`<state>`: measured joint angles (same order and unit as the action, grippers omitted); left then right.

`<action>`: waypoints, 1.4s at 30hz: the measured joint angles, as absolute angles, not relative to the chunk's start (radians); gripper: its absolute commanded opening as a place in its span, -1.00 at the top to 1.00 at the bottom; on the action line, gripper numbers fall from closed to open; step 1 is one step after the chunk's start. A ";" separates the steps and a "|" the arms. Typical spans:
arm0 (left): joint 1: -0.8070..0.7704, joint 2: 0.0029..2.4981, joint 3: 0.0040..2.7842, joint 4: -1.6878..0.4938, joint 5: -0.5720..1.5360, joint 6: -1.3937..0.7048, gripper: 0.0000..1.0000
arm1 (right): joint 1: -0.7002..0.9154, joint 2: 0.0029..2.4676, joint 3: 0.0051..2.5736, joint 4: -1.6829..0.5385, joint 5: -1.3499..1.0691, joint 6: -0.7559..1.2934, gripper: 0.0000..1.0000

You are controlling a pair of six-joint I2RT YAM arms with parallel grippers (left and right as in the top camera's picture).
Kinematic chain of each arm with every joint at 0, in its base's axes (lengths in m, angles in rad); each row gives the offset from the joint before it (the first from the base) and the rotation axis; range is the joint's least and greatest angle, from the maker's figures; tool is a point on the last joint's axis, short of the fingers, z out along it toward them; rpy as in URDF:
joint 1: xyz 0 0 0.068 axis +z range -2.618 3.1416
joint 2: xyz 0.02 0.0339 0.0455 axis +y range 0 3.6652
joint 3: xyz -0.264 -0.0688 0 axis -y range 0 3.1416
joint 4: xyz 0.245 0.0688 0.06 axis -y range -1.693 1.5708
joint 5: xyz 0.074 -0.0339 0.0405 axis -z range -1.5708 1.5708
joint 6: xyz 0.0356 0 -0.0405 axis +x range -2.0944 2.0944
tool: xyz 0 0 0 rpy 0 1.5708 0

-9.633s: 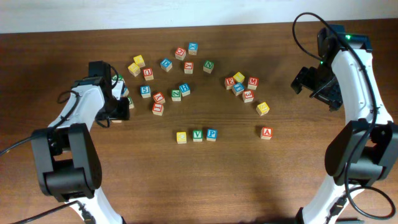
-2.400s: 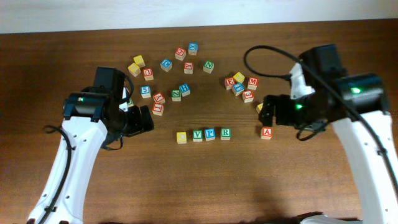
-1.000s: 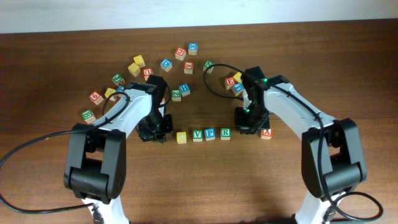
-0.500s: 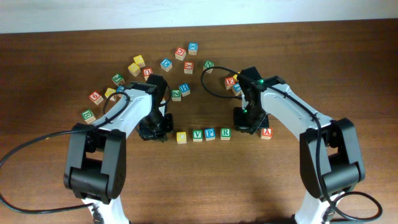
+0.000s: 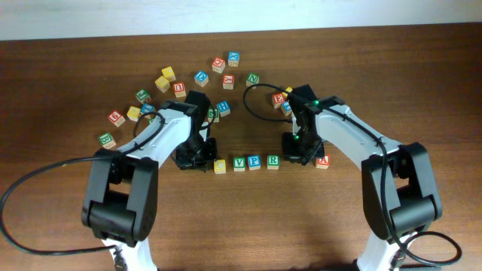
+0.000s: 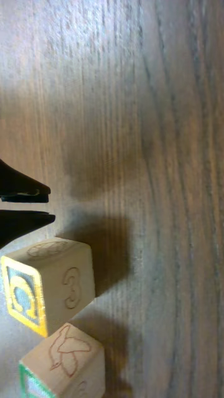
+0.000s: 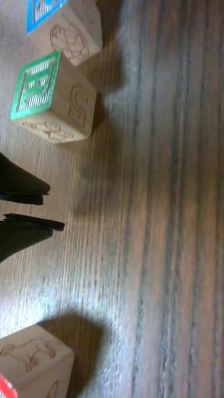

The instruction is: Spell out CVPR

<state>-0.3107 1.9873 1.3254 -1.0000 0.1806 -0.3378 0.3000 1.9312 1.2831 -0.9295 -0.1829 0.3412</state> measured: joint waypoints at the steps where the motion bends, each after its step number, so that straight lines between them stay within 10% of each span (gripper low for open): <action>1: -0.311 2.000 1.325 -0.987 0.181 -0.340 1.00 | 0.300 1.931 1.283 -0.923 -0.195 0.341 0.92; 42: -0.342 2.037 1.326 -0.892 0.332 -0.363 1.00 | 0.386 1.931 1.253 -0.781 -0.344 0.440 0.92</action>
<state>-0.3416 2.0369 1.3262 -0.8925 0.3325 -0.3626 0.3859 1.9312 1.2526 -0.7807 -0.3443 0.4397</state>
